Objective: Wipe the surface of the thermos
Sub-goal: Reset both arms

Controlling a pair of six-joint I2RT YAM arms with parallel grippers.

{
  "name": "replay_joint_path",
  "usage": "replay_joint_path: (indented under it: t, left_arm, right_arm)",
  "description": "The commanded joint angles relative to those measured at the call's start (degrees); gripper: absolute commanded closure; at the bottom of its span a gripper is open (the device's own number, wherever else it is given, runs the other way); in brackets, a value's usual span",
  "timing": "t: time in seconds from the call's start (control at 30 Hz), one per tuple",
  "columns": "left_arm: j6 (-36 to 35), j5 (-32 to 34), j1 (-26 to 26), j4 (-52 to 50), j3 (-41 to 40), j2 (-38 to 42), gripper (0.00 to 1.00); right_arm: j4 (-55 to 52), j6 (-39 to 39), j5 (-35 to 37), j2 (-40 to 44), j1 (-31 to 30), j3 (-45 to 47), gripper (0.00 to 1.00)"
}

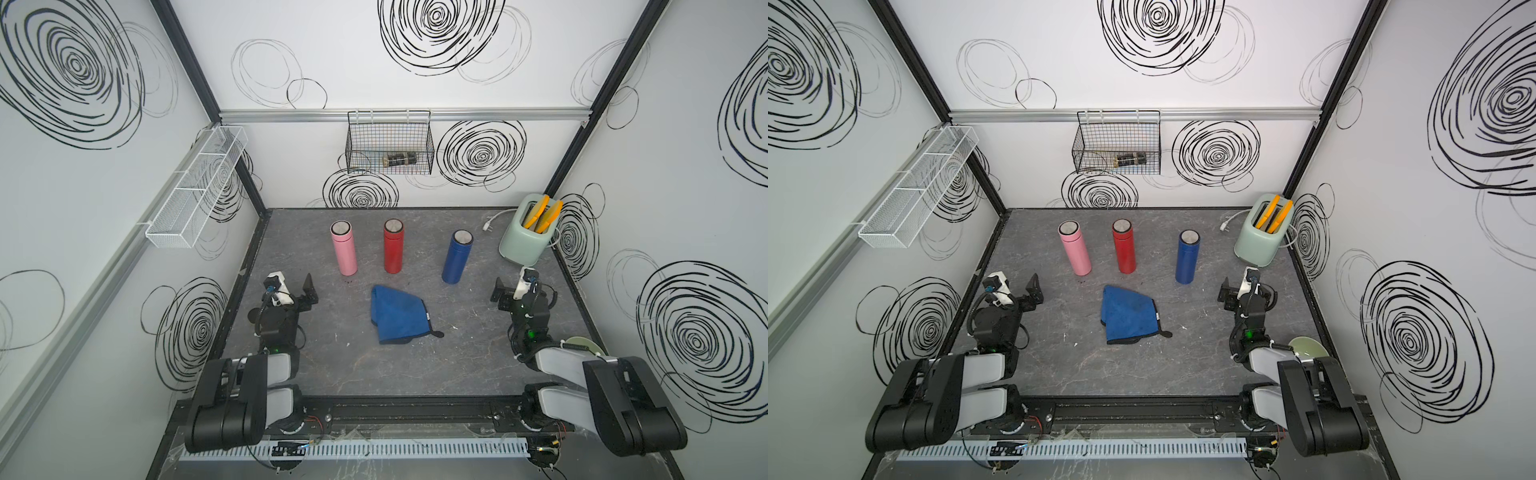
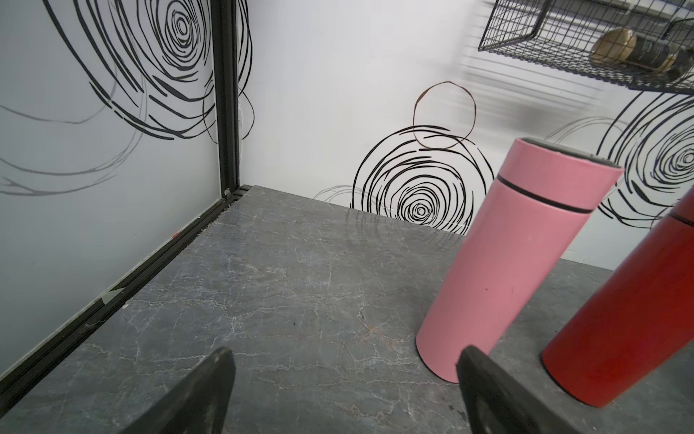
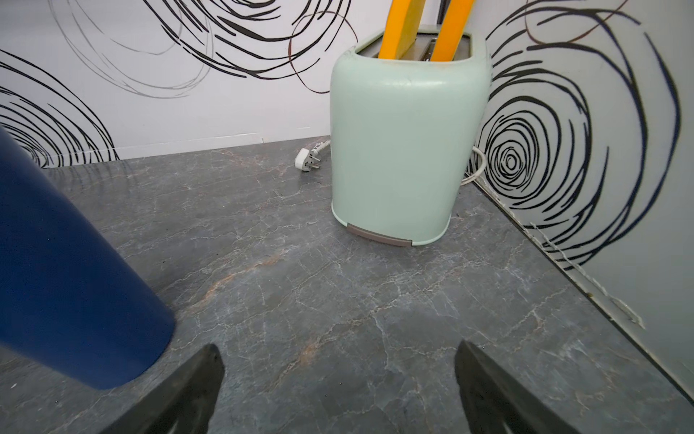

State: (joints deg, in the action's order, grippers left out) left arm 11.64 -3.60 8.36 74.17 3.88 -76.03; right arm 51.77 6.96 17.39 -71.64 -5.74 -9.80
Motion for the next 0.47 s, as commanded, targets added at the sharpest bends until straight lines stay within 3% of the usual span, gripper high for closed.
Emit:
replay_joint_path:
  t: [0.0, 0.23, 0.43]
  left_arm:
    - [-2.5, -2.3, -1.2, 6.9, 1.3, -1.9, 0.04]
    - [-4.5, 0.5, -3.5, 5.6, 1.9, -2.1, 0.04]
    - [-5.4, 1.5, -4.9, 11.5, 1.2, -6.9, 0.04]
  right_arm:
    - [5.4, -1.7, 0.8, -2.3, 0.3, -2.7, 0.02]
    - [11.7, -3.5, 2.8, -7.0, 0.2, -3.0, 0.02]
    - [14.3, -3.0, 2.0, -9.3, 0.6, -2.3, 0.02]
